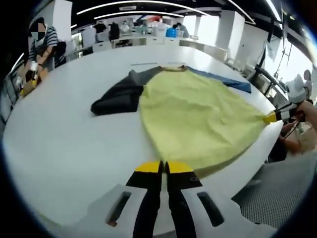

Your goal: Fold the garment on the visible template until the final outline fits inside the template.

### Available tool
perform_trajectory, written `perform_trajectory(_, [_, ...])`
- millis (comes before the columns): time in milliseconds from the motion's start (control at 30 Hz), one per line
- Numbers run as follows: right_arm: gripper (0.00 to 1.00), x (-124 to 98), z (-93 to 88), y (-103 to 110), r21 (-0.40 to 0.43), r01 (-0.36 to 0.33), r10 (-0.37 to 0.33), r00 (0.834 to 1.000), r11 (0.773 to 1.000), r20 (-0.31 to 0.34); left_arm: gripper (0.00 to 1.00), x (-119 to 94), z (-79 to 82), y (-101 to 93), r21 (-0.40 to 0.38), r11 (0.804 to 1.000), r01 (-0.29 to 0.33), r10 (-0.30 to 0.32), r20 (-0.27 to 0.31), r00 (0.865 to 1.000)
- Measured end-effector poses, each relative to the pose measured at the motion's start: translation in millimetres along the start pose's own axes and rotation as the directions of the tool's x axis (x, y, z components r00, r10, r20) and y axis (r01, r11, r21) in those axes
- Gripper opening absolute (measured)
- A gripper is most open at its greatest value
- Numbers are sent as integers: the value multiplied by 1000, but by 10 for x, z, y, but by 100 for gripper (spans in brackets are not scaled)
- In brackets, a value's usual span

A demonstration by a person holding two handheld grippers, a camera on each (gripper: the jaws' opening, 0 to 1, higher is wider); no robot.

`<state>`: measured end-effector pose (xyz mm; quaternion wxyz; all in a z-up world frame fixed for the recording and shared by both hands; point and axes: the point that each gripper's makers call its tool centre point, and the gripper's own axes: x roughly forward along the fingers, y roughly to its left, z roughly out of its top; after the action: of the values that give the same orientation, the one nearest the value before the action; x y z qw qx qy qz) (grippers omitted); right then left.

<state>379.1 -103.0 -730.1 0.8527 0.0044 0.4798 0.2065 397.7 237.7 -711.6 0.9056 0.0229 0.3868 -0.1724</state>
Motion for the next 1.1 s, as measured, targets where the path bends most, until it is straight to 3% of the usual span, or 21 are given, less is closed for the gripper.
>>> perform_trajectory(167, [0, 44, -103, -14, 14, 6, -6, 1000, 1000, -21, 0, -9, -144, -17, -31, 999, -15, 14, -30, 999])
perform_trajectory(500, [0, 103, -295, -52, -18, 40, -41, 997, 999, -67, 0, -6, -382, -97, 5, 1000, -30, 30, -94, 995])
perform_trajectory(967, [0, 114, -346, -39, -51, 48, -52, 996, 998, -72, 1, 0, -467, -99, 52, 997, -57, 63, -116, 991])
perform_trajectory(1100, [0, 97, -343, -38, -16, 44, -45, 998, 999, -52, 3, -10, -452, -87, 57, 997, -60, 65, -99, 993])
